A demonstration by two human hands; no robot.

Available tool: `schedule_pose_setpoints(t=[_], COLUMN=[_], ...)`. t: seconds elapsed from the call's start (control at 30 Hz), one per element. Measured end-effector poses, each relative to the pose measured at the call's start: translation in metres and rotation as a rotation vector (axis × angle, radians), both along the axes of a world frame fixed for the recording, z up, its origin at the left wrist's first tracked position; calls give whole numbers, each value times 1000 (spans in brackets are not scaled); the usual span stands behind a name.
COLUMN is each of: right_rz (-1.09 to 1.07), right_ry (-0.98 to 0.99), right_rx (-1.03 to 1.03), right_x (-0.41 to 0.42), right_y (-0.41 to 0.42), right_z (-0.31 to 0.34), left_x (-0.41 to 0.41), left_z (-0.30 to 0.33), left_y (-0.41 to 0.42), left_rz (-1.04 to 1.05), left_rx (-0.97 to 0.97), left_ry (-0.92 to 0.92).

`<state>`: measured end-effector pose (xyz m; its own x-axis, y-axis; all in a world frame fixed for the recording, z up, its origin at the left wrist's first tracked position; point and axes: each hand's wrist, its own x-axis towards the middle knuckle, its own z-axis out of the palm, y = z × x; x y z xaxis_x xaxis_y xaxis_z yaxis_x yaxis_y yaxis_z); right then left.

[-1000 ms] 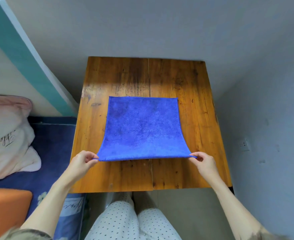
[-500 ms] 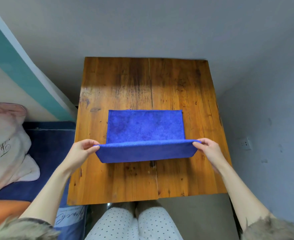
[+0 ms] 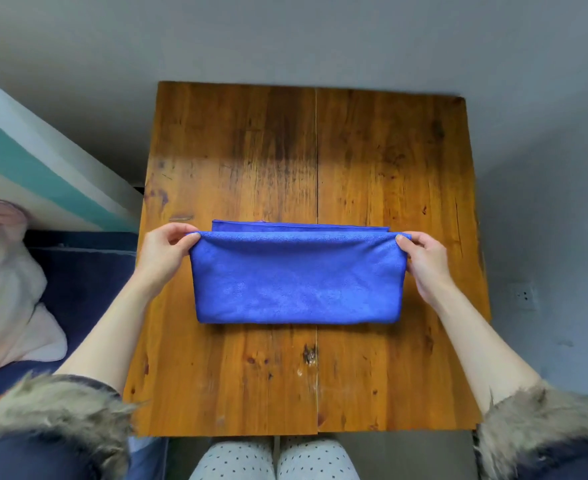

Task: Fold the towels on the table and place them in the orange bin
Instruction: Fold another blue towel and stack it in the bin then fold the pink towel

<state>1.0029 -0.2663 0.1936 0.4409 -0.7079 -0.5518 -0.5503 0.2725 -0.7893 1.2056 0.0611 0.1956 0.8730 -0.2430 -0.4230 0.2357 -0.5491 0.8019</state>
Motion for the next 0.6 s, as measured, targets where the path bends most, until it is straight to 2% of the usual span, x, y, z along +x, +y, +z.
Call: schedule_pose_setpoints(t=[0.3,0.43,0.6], right_rz=[-19,-46,-3], right_ry=[88,188,349], right_rx=[-13,-126,-334], right_x=[28,35,40], right_y=[-13,-12,-7], right_z=[-48,-60,-67], left_x=[26,33,27], left_z=[-51,-67,-69], left_y=[-14,-20,-31], left_rz=[-16,7,-11], left_rx=[119,159,257], left_ry=[-16,-42,-221])
